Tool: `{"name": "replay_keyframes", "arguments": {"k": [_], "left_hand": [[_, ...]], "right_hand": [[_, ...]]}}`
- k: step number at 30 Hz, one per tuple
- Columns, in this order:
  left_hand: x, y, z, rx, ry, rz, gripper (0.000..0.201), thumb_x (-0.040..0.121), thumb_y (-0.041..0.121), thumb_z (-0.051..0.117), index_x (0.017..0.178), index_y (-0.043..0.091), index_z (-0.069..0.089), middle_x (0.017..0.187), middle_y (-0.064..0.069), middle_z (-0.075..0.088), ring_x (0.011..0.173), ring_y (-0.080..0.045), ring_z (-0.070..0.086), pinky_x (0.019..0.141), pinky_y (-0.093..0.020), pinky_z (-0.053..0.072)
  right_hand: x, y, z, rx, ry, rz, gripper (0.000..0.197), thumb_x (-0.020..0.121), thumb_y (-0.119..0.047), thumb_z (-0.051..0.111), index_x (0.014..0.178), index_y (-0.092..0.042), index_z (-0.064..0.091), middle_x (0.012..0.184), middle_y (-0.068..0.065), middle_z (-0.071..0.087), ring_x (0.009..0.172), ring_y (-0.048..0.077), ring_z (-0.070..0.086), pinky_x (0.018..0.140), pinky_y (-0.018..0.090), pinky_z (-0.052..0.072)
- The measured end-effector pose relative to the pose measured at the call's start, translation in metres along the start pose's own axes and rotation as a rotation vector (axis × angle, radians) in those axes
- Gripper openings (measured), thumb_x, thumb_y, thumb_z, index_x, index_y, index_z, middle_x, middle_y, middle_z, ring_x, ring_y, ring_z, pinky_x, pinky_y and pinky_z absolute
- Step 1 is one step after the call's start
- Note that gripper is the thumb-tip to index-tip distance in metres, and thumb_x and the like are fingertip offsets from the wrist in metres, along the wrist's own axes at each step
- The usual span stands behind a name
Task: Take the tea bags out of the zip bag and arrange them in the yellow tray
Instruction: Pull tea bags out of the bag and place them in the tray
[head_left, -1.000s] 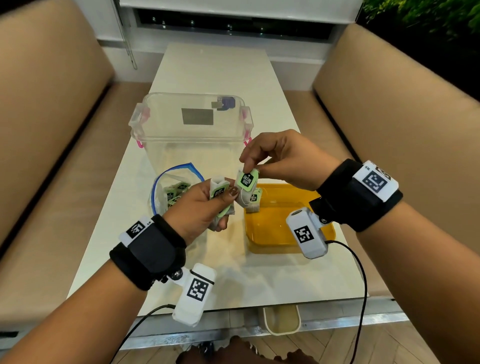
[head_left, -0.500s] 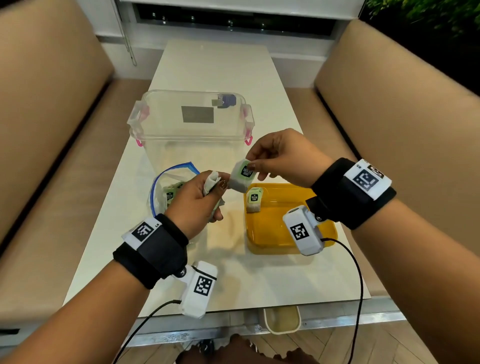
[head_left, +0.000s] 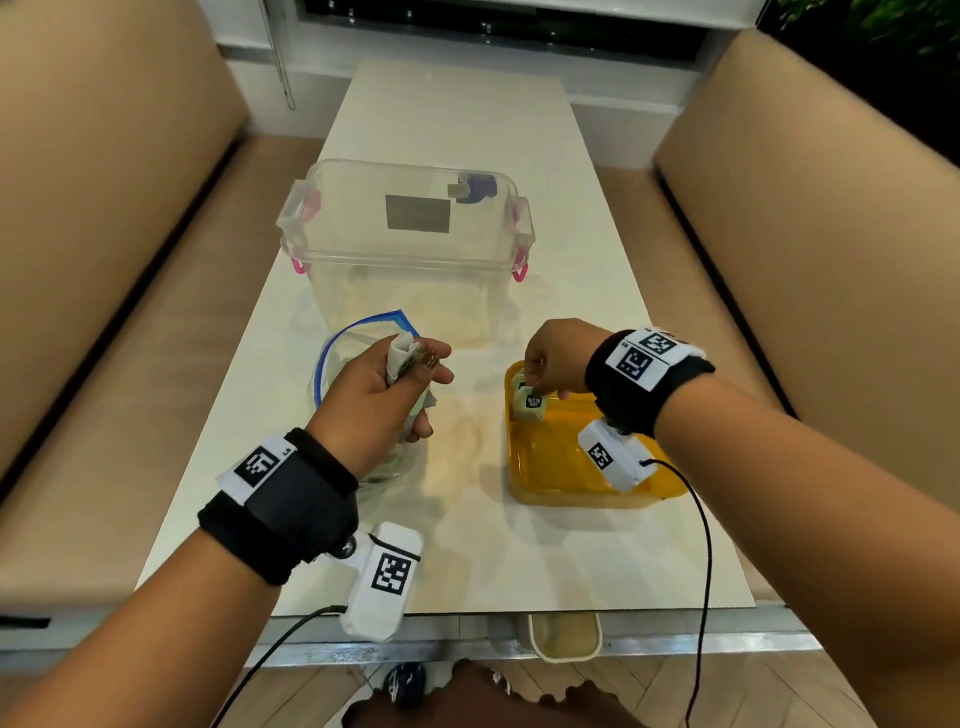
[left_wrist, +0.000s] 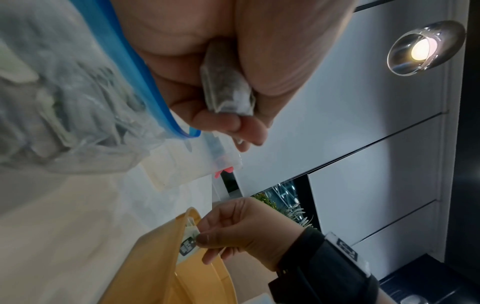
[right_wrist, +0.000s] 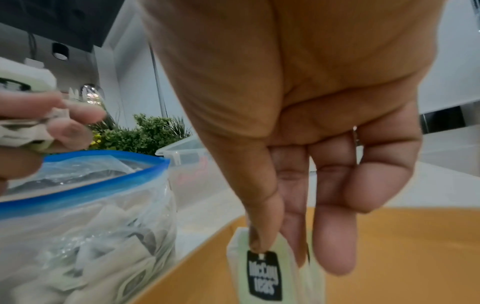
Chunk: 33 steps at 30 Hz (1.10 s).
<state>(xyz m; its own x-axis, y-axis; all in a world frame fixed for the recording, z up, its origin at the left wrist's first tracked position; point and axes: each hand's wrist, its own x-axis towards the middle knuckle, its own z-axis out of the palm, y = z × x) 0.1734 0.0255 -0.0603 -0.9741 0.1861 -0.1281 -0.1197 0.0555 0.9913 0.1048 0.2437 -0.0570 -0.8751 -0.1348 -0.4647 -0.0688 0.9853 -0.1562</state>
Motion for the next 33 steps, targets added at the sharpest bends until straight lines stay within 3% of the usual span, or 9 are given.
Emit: {"name": "replay_keyframes", "arguments": {"k": [6, 10, 14, 19, 23, 27, 29, 33], "left_hand": [[-0.002, 0.002, -0.003, -0.025, 0.008, -0.016, 0.018, 0.098, 0.017, 0.048, 0.109, 0.012, 0.062, 0.093, -0.003, 0.065, 0.044, -0.009, 0.049, 0.047, -0.020, 0.043], [-0.002, 0.003, -0.003, -0.029, -0.002, -0.019, 0.019, 0.098, 0.018, 0.049, 0.110, 0.011, 0.061, 0.093, -0.004, 0.065, 0.044, -0.008, 0.048, 0.046, -0.019, 0.042], [0.000, 0.002, 0.000, -0.013, -0.031, -0.025, 0.017, 0.097, 0.020, 0.050, 0.107, 0.014, 0.062, 0.093, -0.004, 0.065, 0.045, -0.009, 0.049, 0.047, -0.020, 0.043], [0.001, 0.000, 0.003, 0.015, -0.060, -0.039, 0.015, 0.098, 0.022, 0.050, 0.101, 0.018, 0.063, 0.089, -0.002, 0.065, 0.047, -0.010, 0.049, 0.048, -0.022, 0.043], [0.002, 0.000, 0.007, 0.040, -0.094, -0.040, 0.016, 0.098, 0.019, 0.049, 0.106, 0.013, 0.062, 0.088, -0.003, 0.065, 0.044, -0.010, 0.048, 0.045, -0.021, 0.041], [0.005, 0.003, 0.014, 0.080, -0.144, -0.019, 0.014, 0.099, 0.016, 0.048, 0.104, 0.011, 0.060, 0.084, -0.003, 0.065, 0.044, -0.011, 0.049, 0.045, -0.022, 0.041], [0.006, 0.004, 0.018, 0.103, -0.157, -0.008, 0.009, 0.098, 0.013, 0.047, 0.098, 0.010, 0.056, 0.081, -0.003, 0.065, 0.044, -0.011, 0.050, 0.044, -0.024, 0.041], [0.007, 0.006, 0.023, 0.092, -0.179, -0.016, 0.004, 0.097, 0.008, 0.043, 0.098, 0.007, 0.046, 0.083, -0.008, 0.064, 0.044, -0.012, 0.050, 0.044, -0.024, 0.040]], "right_hand": [[0.011, -0.001, 0.008, -0.022, 0.021, 0.034, 0.019, 0.084, -0.018, 0.071, 0.100, -0.009, 0.073, 0.102, 0.005, 0.071, 0.095, 0.024, 0.065, 0.080, 0.031, 0.051], [0.015, -0.001, 0.010, -0.026, 0.046, 0.057, 0.016, 0.084, -0.018, 0.069, 0.098, -0.010, 0.073, 0.102, 0.007, 0.071, 0.093, 0.024, 0.064, 0.074, 0.029, 0.048], [0.016, 0.001, 0.012, -0.026, 0.058, 0.061, 0.015, 0.084, -0.019, 0.071, 0.096, -0.010, 0.072, 0.101, 0.005, 0.070, 0.095, 0.024, 0.065, 0.079, 0.030, 0.051], [0.004, 0.005, 0.002, 0.022, 0.123, 0.057, 0.014, 0.085, -0.015, 0.068, 0.096, -0.007, 0.072, 0.098, 0.008, 0.071, 0.084, 0.023, 0.065, 0.080, 0.033, 0.055], [-0.023, -0.008, -0.018, 0.197, 0.304, -0.113, 0.015, 0.086, -0.024, 0.067, 0.092, -0.011, 0.072, 0.086, 0.000, 0.070, 0.062, 0.009, 0.057, 0.066, 0.025, 0.046], [-0.063, -0.043, -0.035, 0.503, 0.257, -0.367, 0.026, 0.085, -0.040, 0.066, 0.087, -0.015, 0.073, 0.078, -0.003, 0.071, 0.067, 0.006, 0.064, 0.063, 0.018, 0.051], [-0.070, -0.055, -0.033, 0.463, 0.267, -0.403, 0.026, 0.081, -0.043, 0.070, 0.084, -0.017, 0.073, 0.075, -0.008, 0.069, 0.065, -0.002, 0.059, 0.058, 0.009, 0.044], [-0.065, -0.059, -0.023, 0.407, 0.294, -0.387, 0.019, 0.078, -0.032, 0.076, 0.085, -0.016, 0.070, 0.078, -0.007, 0.069, 0.064, -0.002, 0.057, 0.059, 0.006, 0.040]]}}
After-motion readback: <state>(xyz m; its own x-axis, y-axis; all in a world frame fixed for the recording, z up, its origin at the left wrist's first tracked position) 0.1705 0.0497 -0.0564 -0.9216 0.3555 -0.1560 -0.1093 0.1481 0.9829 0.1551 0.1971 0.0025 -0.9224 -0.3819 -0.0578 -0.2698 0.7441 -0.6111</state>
